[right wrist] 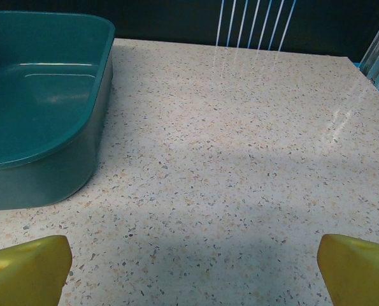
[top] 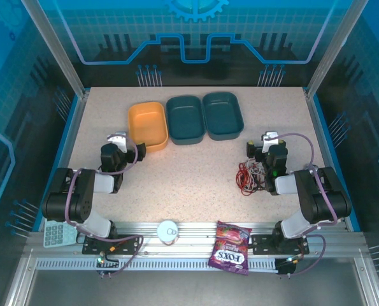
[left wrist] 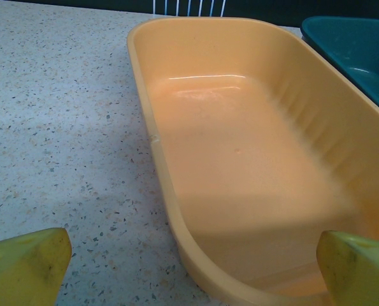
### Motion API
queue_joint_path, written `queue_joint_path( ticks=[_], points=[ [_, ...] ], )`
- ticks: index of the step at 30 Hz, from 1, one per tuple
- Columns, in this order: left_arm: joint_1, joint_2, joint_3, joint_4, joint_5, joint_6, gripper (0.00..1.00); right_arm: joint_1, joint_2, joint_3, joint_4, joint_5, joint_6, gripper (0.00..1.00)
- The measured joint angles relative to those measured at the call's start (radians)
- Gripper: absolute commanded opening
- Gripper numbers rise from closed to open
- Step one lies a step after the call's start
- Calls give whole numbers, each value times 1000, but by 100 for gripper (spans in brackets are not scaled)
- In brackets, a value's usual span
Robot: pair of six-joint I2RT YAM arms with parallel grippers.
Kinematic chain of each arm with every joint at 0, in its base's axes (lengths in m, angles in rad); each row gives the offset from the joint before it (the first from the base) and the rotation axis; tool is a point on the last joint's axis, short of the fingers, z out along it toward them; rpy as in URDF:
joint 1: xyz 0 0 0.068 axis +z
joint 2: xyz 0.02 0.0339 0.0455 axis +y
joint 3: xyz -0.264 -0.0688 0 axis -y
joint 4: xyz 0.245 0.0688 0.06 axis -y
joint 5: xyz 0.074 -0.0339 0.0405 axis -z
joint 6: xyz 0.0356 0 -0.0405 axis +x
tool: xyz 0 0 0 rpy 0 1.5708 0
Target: Untangle the cables
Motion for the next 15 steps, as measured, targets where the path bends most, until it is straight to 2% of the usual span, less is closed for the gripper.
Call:
queue_joint_path(
  ticks=[6, 15],
  points=[
    [0, -17, 0, -11, 22, 15, 99, 0, -12, 0, -18, 0, 1, 100],
    [-6, -292, -1, -136, 27, 17, 99, 0, -82, 0, -74, 1, 1, 100]
  ],
)
